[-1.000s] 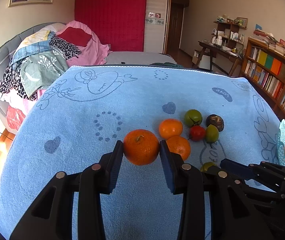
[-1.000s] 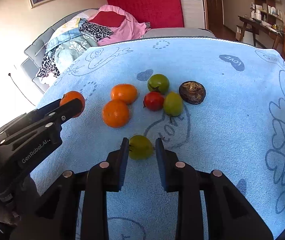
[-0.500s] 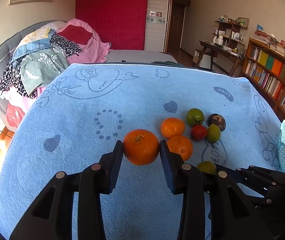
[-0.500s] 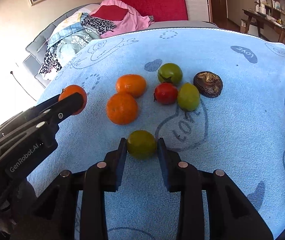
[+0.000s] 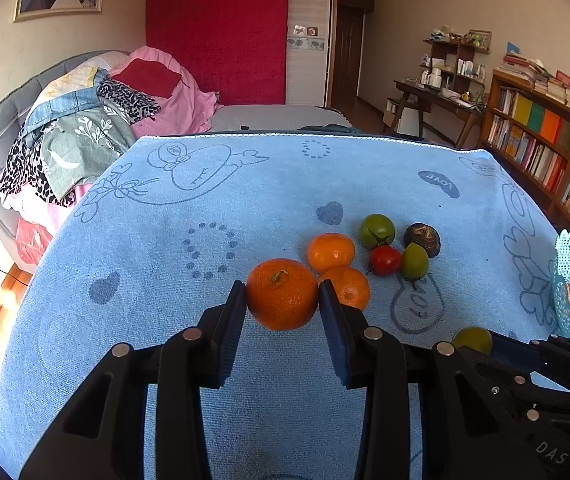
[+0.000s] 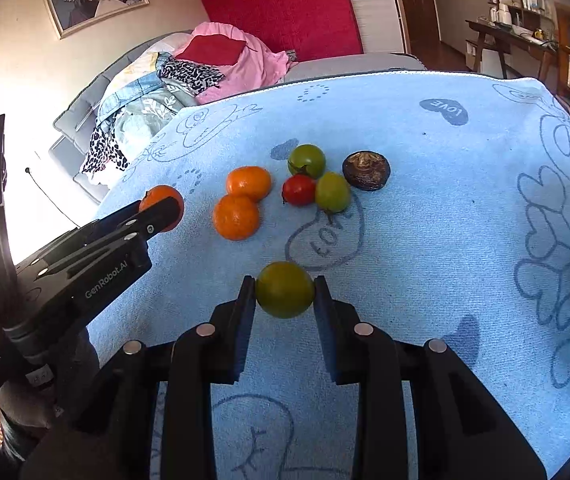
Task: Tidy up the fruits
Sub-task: 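Carry both fruits to the basket and release them from both tools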
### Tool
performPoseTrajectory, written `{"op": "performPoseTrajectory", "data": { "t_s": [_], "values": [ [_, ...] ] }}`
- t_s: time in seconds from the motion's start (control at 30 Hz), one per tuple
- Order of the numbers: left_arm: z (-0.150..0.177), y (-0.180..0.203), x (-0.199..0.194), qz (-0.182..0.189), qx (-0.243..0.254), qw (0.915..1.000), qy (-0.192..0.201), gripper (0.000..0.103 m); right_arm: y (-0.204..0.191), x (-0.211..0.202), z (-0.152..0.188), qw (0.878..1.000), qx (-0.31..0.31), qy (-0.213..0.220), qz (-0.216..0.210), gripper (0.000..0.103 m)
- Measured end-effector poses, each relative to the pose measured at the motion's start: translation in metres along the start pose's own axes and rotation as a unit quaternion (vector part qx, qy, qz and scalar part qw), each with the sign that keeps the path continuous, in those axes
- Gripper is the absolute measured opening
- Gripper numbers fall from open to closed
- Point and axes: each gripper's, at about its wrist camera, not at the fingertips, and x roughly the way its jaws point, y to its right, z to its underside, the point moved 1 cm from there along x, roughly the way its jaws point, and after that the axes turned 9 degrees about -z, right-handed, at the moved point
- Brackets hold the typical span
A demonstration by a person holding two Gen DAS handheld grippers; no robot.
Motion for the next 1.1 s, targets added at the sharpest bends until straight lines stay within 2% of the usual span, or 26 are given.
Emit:
{"op": "performPoseTrajectory", "data": {
  "t_s": [0.4, 0.73, 0.93, 1.1],
  "values": [
    [0.003, 0.051, -0.038, 0.039, 0.031, 0.9986, 0.015, 0.038, 0.033, -0.100, 0.012, 0.996, 0.024, 0.079, 0.031, 0.030],
    [-0.001, 0.108, -0.066, 0.071, 0.068, 0.9947, 0.029, 0.039, 0.097, -0.175, 0.029, 0.984, 0.059, 0.133, 0.103, 0.030],
    [-0.003, 0.144, -0.077, 0.087, 0.093, 0.9912, 0.035, 0.039, 0.139, -0.203, 0.042, 0.974, 0.081, 0.148, 0.150, 0.030],
    [-0.004, 0.174, -0.083, 0.101, 0.111, 0.9880, 0.035, 0.039, 0.167, -0.213, 0.049, 0.970, 0.097, 0.152, 0.164, 0.031]
  ]
}}
